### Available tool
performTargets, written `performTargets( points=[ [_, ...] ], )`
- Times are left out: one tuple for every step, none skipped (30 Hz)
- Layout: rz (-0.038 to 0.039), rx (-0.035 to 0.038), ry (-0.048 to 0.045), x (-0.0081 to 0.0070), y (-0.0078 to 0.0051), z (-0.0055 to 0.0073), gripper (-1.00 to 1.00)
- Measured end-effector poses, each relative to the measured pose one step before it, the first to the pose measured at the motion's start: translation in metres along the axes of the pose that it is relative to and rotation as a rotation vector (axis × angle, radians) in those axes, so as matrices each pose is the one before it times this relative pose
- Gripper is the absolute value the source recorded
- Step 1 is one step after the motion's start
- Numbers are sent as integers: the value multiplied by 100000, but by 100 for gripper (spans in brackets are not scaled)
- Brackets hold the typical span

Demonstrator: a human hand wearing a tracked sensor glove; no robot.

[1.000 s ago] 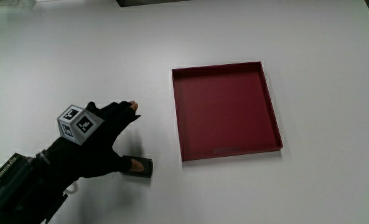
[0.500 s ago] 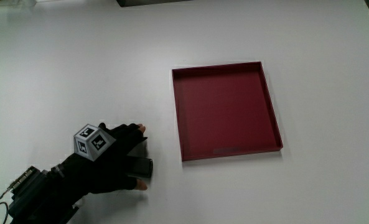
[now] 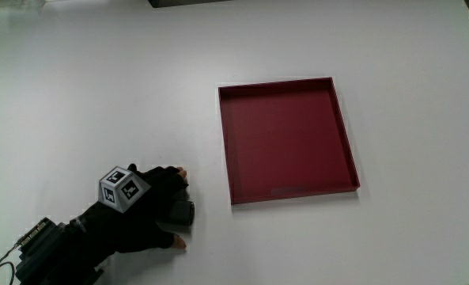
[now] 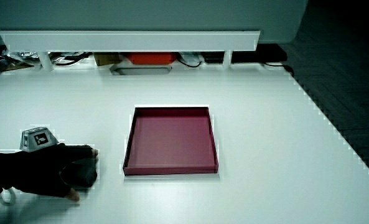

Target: Pick charger from desk

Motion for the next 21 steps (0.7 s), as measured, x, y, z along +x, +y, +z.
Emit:
performTargets(
  points=[
    [-1231,269,-1844,-253,124,-238,4],
    [107,811,1478,242,-122,205,7],
    [116,108,60,25,-30,-4,11],
    [-637,704,364,183,-113,128,14],
    [-1246,1336,612,25,-59,24,18],
    [-1719,1606,-1585,-149,-52,-79,21],
    [-812,1925,879,297,-194,285,25],
    [-736,1091,1016,-2,-52,13,29],
    [1369,-794,-2083,-58,-33,-38,32],
    [-2065,1793,2559,273,-97,226,36],
    [-1455,1173,657,-30,-48,-26,39],
    [358,116,-770,-75,-48,-31,43],
    [163,603,-705,192,-142,258,46],
    [-1392,163,-1366,-29,-55,0,50],
    [-327,1631,715,-94,-73,-28,54],
    [-382,218,-766,-94,-11,-37,57],
    [726,-470,1048,260,-87,214,61],
    [-154,251,-1684,-137,-18,-174,64],
    [-1566,1108,2507,107,7,90,68],
    [1146,-167,550,112,-53,75,71],
    [469,-869,191,-11,7,-38,75]
  ],
)
